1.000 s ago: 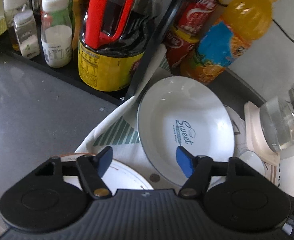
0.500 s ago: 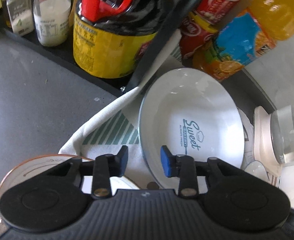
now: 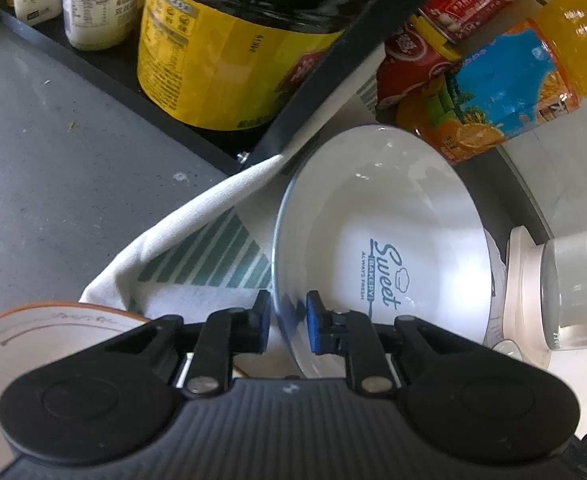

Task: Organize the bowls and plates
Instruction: 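Close both grippers on the rim of the 'Sweet' plate, then lift the 'Sweet' plate with both grippers and carry it over the flower plate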

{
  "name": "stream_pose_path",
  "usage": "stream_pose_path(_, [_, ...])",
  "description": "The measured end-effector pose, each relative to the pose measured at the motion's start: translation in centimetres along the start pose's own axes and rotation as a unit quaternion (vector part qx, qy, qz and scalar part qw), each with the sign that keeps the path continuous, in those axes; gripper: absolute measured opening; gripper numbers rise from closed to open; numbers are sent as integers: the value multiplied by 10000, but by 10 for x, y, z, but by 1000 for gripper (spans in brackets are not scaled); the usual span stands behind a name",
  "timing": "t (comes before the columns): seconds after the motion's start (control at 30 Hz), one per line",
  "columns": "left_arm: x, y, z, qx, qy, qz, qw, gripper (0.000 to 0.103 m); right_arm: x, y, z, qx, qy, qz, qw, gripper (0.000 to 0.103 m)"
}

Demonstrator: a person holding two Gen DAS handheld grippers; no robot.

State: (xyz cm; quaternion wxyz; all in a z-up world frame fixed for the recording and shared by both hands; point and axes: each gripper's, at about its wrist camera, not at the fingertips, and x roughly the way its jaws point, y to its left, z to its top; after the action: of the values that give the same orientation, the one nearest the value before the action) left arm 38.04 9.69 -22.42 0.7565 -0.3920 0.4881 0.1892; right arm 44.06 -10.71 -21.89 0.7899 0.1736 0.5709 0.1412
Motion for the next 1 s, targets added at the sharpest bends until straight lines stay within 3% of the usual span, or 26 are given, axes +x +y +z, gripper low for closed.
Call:
stream_pose_path(0.23, [4, -4, 1, 20, 27, -34, 10000, 17, 1, -3, 3, 283, -99, 128, 9995, 20])
stream_pose_path(0.5, [3, -2, 2, -93, -37, -115, 9999, 15, -2, 1, -4, 77, -370, 125, 9992, 13])
stream_pose_path(1.0, [-29, 4, -13, 242, -149, -458, 9985, 9, -45, 5, -21, 122, -910, 283, 9954, 13])
